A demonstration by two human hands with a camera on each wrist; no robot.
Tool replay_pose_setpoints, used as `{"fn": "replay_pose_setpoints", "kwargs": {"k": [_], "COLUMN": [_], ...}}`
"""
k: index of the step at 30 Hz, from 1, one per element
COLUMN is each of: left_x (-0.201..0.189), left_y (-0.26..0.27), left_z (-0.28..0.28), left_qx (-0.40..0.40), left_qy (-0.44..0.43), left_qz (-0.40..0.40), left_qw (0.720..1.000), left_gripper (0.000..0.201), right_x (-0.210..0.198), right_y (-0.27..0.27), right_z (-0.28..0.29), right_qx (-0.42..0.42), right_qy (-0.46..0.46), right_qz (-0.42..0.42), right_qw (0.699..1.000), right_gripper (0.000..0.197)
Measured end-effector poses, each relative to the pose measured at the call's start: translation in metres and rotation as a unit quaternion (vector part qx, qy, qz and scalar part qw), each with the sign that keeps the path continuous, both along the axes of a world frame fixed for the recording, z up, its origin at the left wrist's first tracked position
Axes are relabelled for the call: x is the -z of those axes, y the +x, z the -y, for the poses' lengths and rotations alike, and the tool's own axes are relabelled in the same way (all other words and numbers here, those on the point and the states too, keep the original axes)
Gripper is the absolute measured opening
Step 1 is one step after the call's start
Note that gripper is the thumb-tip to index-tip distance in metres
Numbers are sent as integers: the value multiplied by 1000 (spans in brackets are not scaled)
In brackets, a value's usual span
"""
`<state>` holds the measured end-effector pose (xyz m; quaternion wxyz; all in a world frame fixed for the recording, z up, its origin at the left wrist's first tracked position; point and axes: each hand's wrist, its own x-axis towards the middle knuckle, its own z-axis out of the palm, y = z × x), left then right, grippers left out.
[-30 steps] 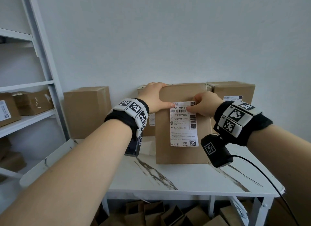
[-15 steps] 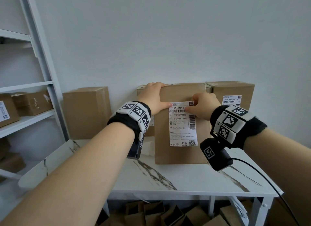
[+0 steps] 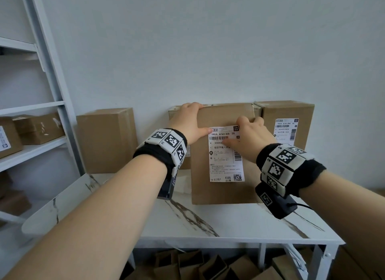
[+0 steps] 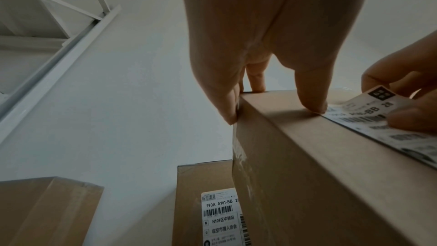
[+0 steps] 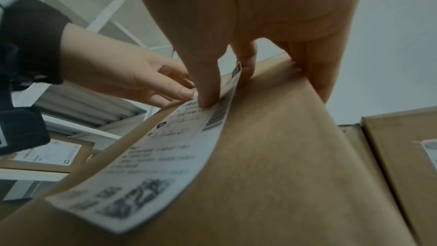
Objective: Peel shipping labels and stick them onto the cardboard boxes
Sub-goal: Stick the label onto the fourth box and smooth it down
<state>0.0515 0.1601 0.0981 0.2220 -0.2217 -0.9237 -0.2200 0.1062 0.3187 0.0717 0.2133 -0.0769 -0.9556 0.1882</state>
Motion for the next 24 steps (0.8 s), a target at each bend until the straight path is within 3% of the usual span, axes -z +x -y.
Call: {"fn": "replay_pose_setpoints", "kwargs": {"k": [6, 10, 13, 19, 24], "left_x": [1, 1, 1, 1, 2], "left_y": [0, 0, 0, 2, 3], "left_z": [1, 2, 3, 2, 2], "left_qx": [2, 2, 4, 5, 5], "left_qy": [2, 0, 2, 5, 7], "left_qz": [3, 1, 7, 16, 11], "left_qw": [1000, 1000, 1000, 1000, 1000], "left_gripper": [75, 75, 78, 88, 88], "right_x": [-7, -15, -22, -26, -20], "right_y": [2, 2, 2, 2, -2], "right_z": [-6, -6, -8, -14, -16], "right_qx": [-6, -14, -13, -36, -58], "right_qy": [2, 30, 48, 40, 50], "right_qz": [-30, -40, -39, -67, -103], "right_qw": [1000, 999, 998, 996, 992], "right_gripper": [78, 80, 68, 16, 10]}}
